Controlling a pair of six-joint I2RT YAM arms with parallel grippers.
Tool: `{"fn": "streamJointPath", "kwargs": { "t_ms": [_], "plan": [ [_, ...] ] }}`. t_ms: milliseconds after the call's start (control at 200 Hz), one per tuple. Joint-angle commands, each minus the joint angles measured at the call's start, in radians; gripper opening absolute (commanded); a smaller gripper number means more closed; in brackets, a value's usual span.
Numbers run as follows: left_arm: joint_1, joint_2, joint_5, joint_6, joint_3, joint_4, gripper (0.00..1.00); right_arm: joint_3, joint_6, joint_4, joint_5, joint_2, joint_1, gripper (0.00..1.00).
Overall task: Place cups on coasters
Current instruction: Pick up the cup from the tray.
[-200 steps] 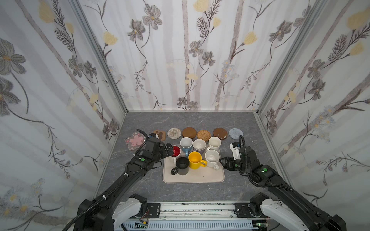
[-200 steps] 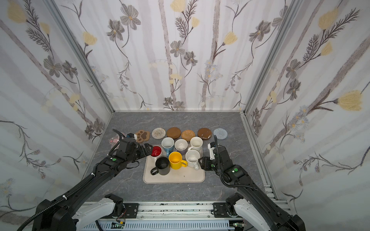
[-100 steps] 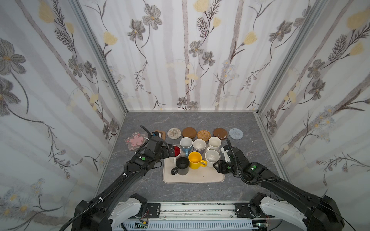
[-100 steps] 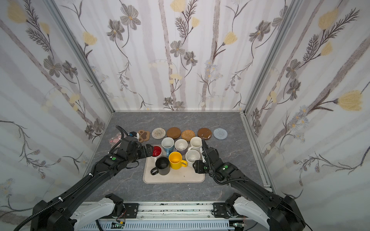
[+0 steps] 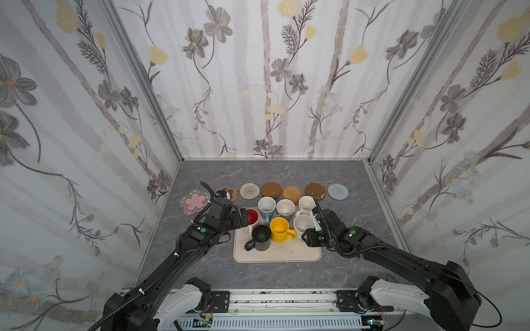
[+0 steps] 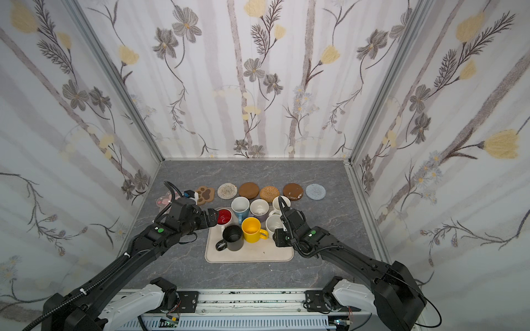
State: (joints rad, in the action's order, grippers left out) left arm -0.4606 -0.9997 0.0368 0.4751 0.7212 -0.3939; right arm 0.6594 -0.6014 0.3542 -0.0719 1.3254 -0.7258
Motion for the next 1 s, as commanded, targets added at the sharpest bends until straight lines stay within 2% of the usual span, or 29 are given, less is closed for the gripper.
{"fn": "streamJointPath", "kwargs": {
  "t_ms": [0, 470, 919, 999],
  "plan": [
    [0.000, 0.004, 0.015, 0.000, -0.002, 0.001, 1.00, 0.017, 0.002, -0.023, 0.027, 0.028, -0.002, 0.46],
    [0.002, -0.033, -0.003, -0.009, 0.004, 0.003, 1.00, 0.040, -0.008, -0.009, 0.086, 0.100, -0.018, 0.32],
    [0.002, -0.032, -0.006, -0.014, 0.006, 0.003, 1.00, 0.056, 0.009, 0.035, 0.112, 0.067, -0.028, 0.11],
    [0.002, -0.030, -0.006, -0.014, 0.005, 0.003, 1.00, 0.057, 0.007, 0.037, 0.112, 0.047, -0.029, 0.10]
  ]
}}
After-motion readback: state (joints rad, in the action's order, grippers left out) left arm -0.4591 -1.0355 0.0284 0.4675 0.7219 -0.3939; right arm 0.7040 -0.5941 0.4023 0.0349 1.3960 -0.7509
